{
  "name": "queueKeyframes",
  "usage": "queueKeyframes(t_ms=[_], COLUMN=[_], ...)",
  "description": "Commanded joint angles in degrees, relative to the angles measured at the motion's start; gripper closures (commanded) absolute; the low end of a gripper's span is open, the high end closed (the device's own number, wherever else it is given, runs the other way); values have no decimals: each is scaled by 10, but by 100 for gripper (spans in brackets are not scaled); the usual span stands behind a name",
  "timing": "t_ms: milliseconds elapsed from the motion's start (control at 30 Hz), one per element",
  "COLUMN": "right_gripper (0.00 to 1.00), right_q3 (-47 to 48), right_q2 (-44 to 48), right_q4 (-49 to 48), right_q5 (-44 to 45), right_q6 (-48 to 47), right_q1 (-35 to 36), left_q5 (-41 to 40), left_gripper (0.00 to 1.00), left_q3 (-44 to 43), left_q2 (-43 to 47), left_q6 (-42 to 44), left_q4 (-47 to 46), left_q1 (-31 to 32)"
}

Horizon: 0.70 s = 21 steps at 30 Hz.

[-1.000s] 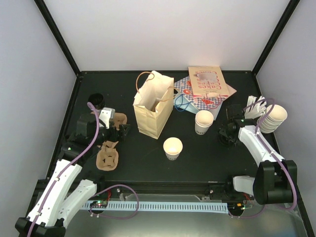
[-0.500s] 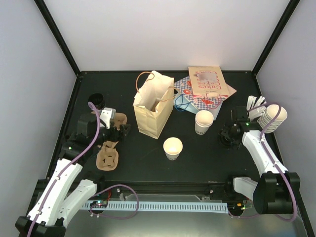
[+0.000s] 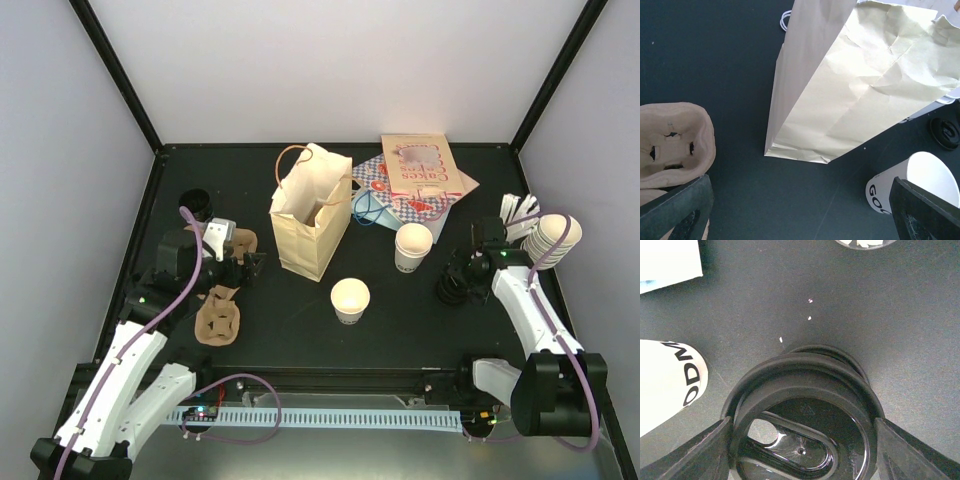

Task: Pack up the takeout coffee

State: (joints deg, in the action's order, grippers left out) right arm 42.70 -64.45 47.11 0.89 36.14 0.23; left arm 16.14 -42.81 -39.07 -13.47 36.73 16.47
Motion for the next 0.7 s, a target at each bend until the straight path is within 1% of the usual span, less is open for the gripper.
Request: queueKeyframes(t_ms=[0, 100, 267, 367, 467, 533, 600, 667], right_gripper=[24, 25, 25, 25, 28, 28, 28, 28], right_q3=[4, 23, 59, 97, 150, 184, 216, 249], right_q2=[8, 31, 102, 133, 139, 135, 125, 113], right_q4=[0, 24, 59, 82, 106, 117, 127, 136], right_q5=[-21, -20, -19, -26, -47, -68, -85, -91], right_q6=[-9, -16, -31, -42, -62, -79, -87, -92], right_q1=[-4, -3, -3, -2, 0, 9, 30, 67], left_q5=[15, 15, 17, 20, 21, 20, 20, 19], left_gripper=[1, 1, 1, 1, 1, 1, 1, 1], left_q3=[0, 2, 2, 2, 2, 3, 3, 3], left_q2=[3, 4, 0, -3, -4, -4, -4, -4], left_q6=[4, 4, 4, 4, 3, 3, 3, 4], left_q4=[-11, -13, -14, -14, -15, -15, -15, -15], left_q1=[4, 4, 4, 4, 4, 4, 4, 4])
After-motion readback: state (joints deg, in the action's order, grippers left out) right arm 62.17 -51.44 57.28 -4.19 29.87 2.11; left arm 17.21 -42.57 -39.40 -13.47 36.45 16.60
